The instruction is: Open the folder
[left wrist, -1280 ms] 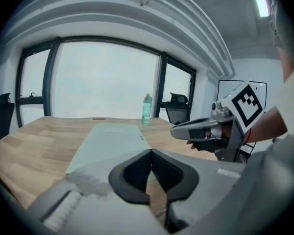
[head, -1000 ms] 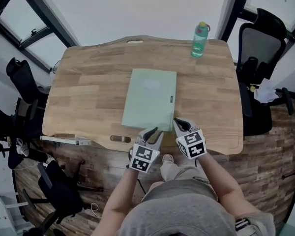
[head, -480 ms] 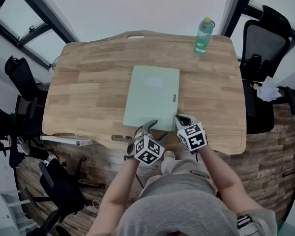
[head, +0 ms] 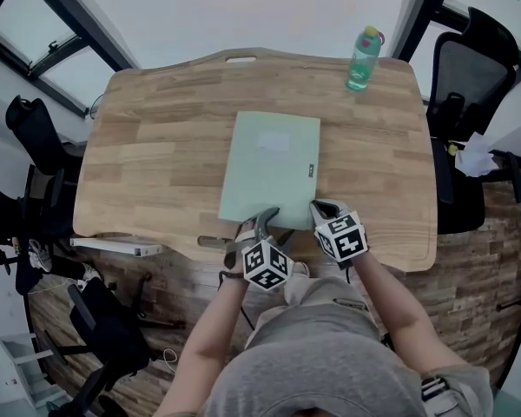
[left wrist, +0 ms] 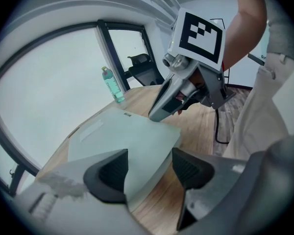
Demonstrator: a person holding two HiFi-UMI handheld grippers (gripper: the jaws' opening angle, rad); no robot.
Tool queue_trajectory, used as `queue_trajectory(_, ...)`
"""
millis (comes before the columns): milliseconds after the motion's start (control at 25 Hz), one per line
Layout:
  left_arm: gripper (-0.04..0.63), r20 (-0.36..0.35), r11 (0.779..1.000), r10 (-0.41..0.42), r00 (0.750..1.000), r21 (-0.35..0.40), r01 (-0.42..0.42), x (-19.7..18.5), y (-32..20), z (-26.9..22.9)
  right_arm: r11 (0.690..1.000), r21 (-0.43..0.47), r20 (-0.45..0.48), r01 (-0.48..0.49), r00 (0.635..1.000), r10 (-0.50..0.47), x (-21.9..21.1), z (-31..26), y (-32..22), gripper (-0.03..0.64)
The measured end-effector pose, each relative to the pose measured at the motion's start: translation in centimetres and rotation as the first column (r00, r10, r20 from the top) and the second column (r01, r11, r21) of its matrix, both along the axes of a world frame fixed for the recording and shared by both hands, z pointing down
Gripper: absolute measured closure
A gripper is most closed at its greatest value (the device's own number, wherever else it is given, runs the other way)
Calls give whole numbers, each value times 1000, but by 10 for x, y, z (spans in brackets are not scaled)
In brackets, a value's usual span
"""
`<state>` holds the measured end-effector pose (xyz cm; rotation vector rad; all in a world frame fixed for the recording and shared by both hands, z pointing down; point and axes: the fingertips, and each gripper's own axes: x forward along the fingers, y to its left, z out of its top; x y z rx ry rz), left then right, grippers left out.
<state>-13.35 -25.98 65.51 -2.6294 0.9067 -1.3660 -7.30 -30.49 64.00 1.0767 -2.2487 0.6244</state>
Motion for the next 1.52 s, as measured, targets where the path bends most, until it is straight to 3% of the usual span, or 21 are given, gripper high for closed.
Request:
queue_trajectory(200,316,14,1000,6,1000,16,-7,-1,-2,-2,1000,-25,26,-7,1000,7,1,1,0,617)
queue_trajectory(640,446,-88,1000,0,996,5,0,3,10,-17,999,-32,63,-3,998,5,2,2,0,615)
queue_trajectory(1000,526,-117,999,-19,993,26,22,4,11,-30,999,-33,80,-11,997,13,2,1,-1,615)
queue_trajectory(1320,554,-173,999,-29,984,15,32,1,10,-41,999,-51,74,-11,997,14,2,2,1,615)
queue_trajectory(1520,555,-215,997,-41,976,57,54,-3,6,-63,999,-50,58,-9,998,12,3,2,0,615)
